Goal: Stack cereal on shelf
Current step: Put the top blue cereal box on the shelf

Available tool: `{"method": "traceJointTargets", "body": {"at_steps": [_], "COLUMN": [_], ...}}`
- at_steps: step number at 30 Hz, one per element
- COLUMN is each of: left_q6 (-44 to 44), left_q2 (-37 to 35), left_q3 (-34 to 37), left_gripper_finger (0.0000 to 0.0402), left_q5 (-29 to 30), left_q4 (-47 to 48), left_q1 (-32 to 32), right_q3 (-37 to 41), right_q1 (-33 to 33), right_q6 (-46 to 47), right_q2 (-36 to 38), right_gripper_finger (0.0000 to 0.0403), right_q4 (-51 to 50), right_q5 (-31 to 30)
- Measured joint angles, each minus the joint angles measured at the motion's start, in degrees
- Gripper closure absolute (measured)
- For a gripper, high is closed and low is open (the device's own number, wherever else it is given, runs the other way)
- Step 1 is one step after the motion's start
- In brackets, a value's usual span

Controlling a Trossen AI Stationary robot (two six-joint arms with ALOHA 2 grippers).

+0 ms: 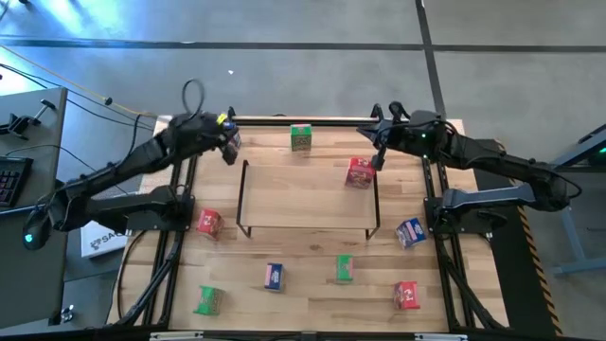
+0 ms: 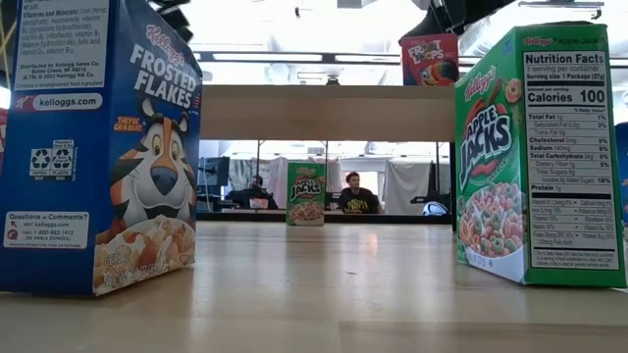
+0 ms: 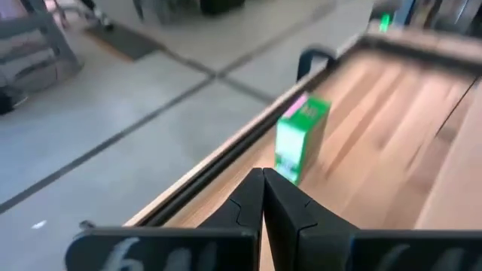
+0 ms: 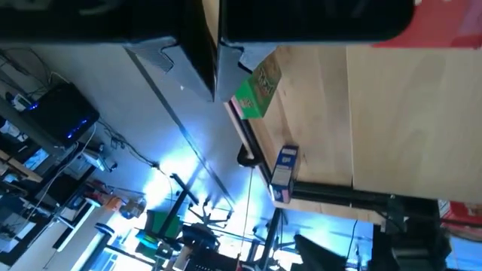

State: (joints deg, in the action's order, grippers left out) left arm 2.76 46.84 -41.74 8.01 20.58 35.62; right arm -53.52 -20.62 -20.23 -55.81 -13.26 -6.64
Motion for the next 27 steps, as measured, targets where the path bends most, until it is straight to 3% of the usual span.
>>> {"method": "traceJointTargets", "body": {"at_steps": [6,15,21,27], "left_q6": [7.59,14.74,23.56,26.21], "left_q2": [11.96,31.92,39.2,40.35], "left_q3": [-12.88,-34.01,-38.96,-38.84], "left_gripper_finger": [0.0401,0.0402,0.039,0.0346], "left_q5": [-4.21,-5.1,-5.11,-6.23], "left_q4": [12.66,38.01,48.39,49.71], "left_q1": [5.93,14.19,13.94,10.59], "right_q3": [0.02,0.02,0.02,0.02], "right_q1": [0.0,-0.02,-0.02,-0.02], "right_q6": [-4.0,-8.11,-8.56,-8.56], "right_q2": [0.02,1.94,1.97,1.97], "right_gripper_finger": [0.0402,0.0402,0.0402,0.0402], "right_q4": [-1.04,-1.07,-1.93,-2.54], "right_q5": [0.22,2.72,3.55,7.24]}}
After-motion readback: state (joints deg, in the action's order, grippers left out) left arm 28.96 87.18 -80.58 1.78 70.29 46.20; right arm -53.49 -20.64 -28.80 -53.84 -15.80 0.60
